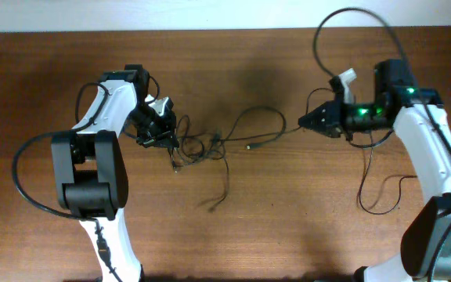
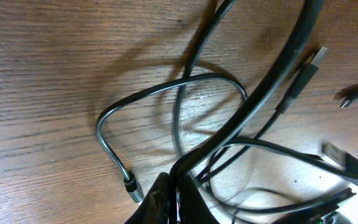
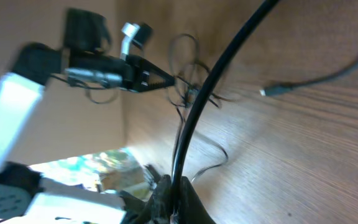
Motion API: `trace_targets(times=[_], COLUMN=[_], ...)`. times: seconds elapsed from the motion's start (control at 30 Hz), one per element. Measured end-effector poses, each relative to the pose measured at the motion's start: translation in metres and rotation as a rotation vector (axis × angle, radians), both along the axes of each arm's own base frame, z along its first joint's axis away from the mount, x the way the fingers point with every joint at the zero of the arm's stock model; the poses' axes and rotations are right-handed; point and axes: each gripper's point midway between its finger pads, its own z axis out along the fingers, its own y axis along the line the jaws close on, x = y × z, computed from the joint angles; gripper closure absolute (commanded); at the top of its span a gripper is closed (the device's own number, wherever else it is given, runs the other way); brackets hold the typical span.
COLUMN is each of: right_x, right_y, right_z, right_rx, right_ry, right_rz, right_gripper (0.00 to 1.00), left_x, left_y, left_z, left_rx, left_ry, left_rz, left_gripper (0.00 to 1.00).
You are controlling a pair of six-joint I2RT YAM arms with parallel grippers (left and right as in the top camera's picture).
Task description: Untangle cables
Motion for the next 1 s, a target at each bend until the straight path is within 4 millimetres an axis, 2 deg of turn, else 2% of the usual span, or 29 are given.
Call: trace_targets(times=[0.13,0.33,0.4,0.47,0.53,0.6,0.67,0.83,0.93,1.0], right_x=[0.004,0.007,0.003,0.002,-0.002,-0.008,-0.006,0.022,0.050,0.071], right_y=[-0.037,-0.094,-0.098,-0.094,-0.086,-0.067,-0.049,-0.022,-0.008,-0.006], right_z=[0.004,0.035,0.042,0.043,0.031,0.019,0.020,0.033,0.054,0.079], right_rx=[0.039,0.245,0.297,0.306,0.238,0.168,0.160,0.150,0.150,0.162], right_ry=[0.035,0.026,0.050,0.049,0.089,0.128,0.093,-0.136,-0.343,-0.472], right_rz=[-0.101,-0.264,-0.282,-0.267,-0.251,-0.199,-0.142,-0.047,-0.006,-0.021], right_gripper=[0.96,0.96,0.96,0.96,0.96,0.96,0.96,0.96,0.96,0.96], left_x=[0.000,0.002,0.003,0.004,0.005,0.006,0.007,0.007,0.007,0.007], left_y=[0.003,0.003,0.003,0.003,0.003,0.003,0.003,0.003,0.004,0.004], left_z=[-0.001,-0.001,-0.001,-0.002,-0.002,-0.002,-0.002,-0.002,-0.003,-0.003], left_rx=[0.015,0.016,0.016,0.016,0.017,0.017,0.017,0.022,0.024,0.025], left_ry=[0.001,-0.008,-0.009,-0.015,-0.018,-0.021,-0.024,-0.024,-0.025,-0.025], left_rz=[0.003,0.005,0.005,0.006,0.009,0.009,0.009,0.012,0.013,0.014], left_gripper=[0.95,0.93,0.92,0.91,0.91,0.90,0.89,0.89,0.88,0.87])
